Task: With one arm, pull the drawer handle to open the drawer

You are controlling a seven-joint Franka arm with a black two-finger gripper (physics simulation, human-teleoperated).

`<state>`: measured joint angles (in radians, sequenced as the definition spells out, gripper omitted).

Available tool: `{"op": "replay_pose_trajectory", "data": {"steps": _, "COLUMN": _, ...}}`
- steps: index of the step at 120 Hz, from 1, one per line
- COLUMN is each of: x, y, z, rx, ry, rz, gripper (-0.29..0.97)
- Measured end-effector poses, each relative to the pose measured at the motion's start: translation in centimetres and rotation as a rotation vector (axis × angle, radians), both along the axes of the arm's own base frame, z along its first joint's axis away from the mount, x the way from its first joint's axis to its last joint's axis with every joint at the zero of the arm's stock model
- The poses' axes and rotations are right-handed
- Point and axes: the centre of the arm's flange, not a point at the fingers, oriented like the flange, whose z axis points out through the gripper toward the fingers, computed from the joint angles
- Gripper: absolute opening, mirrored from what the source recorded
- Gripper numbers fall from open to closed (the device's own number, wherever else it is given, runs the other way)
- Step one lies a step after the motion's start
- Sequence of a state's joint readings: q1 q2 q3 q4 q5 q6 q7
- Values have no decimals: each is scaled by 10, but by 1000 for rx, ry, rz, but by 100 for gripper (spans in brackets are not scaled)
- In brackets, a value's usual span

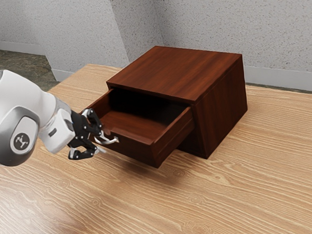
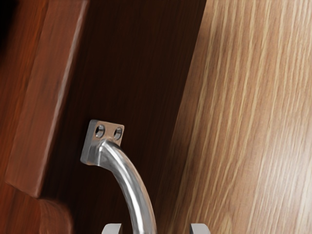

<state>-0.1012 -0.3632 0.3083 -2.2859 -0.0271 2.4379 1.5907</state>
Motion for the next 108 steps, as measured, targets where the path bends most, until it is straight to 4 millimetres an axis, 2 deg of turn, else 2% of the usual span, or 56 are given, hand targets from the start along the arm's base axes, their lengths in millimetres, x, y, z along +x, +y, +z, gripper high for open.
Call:
{"op": "replay_pose_trajectory", "data": {"steps": 8, "x": 0, "y": 0, "z": 1, "rx": 2, "ry": -1, "rz": 0, "gripper": 12}}
{"op": "replay_pose_trajectory", "data": {"steps": 26, "x": 0, "y": 0, "z": 1, "rx": 8, "ry": -2, "rz": -2, "gripper": 26}}
{"op": "replay_pose_trajectory", "data": {"steps": 46, "x": -10, "y": -2, "z": 20, "rx": 6, "ry": -36, "rz": -9, "gripper": 33}}
{"op": "replay_pose_trajectory", "data": {"steps": 54, "x": -13, "y": -6, "z": 29, "rx": 4, "ry": -47, "rz": -13, "gripper": 41}}
{"op": "replay_pose_trajectory", "data": {"steps": 67, "x": -11, "y": -11, "z": 55, "rx": -11, "ry": -48, "rz": 20, "gripper": 52}}
{"op": "replay_pose_trajectory", "data": {"steps": 81, "x": 17, "y": -26, "z": 100, "rx": 14, "ry": 27, "rz": 95, "gripper": 59}}
{"op": "replay_pose_trajectory", "data": {"steps": 86, "x": 21, "y": -29, "z": 113, "rx": 6, "ry": 65, "rz": 140, "gripper": 60}}
{"op": "replay_pose_trajectory", "data": {"steps": 99, "x": 22, "y": -32, "z": 131, "rx": -37, "ry": 163, "rz": 282, "gripper": 63}}
{"op": "replay_pose_trajectory", "data": {"steps": 108, "x": 31, "y": -35, "z": 133, "rx": -59, "ry": 235, "rz": 388, "gripper": 65}}
